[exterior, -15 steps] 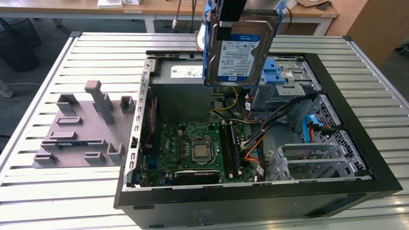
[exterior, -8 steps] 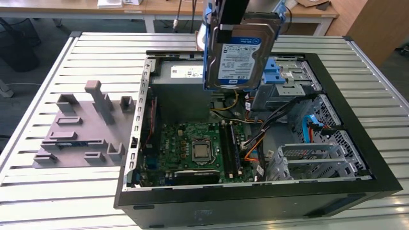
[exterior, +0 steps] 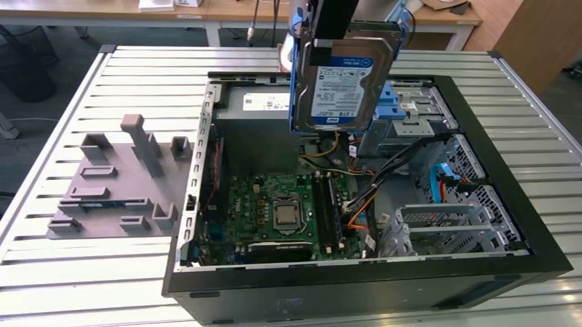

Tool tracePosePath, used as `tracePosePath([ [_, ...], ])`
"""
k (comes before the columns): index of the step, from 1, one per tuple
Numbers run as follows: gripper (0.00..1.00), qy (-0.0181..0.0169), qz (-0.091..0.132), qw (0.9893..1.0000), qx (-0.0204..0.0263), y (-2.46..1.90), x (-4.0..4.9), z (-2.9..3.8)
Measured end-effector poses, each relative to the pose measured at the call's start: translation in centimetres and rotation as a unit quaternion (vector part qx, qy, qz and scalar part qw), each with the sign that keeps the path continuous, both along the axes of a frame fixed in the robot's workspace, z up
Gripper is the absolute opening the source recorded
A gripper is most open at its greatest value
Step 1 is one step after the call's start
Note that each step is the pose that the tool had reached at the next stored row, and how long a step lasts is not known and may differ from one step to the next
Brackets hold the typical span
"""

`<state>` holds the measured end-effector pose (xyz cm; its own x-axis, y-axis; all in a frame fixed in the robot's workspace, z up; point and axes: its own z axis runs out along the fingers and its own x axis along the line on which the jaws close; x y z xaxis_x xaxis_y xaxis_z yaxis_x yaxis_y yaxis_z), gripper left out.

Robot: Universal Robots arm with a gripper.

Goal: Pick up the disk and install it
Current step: 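Insert the disk into the insertion slot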

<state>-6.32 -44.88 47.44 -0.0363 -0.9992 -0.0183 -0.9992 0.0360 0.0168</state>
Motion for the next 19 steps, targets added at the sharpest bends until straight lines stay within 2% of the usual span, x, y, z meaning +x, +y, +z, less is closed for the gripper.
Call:
tracePosePath([
  [8, 0.37, 0.0, 0.0, 1.0, -0.0002, -0.03, 0.01, 0.01],
  [10, 0.37, 0.0, 0.0, 1.0, -0.0003, -0.17, 0.02, 0.01],
  [15, 0.37, 0.0, 0.0, 1.0, -0.0003, -0.85, 0.01, 0.01],
  [19, 0.37, 0.0, 0.0, 1.0, -0.0002, -1.65, 0.01, 0.0],
])
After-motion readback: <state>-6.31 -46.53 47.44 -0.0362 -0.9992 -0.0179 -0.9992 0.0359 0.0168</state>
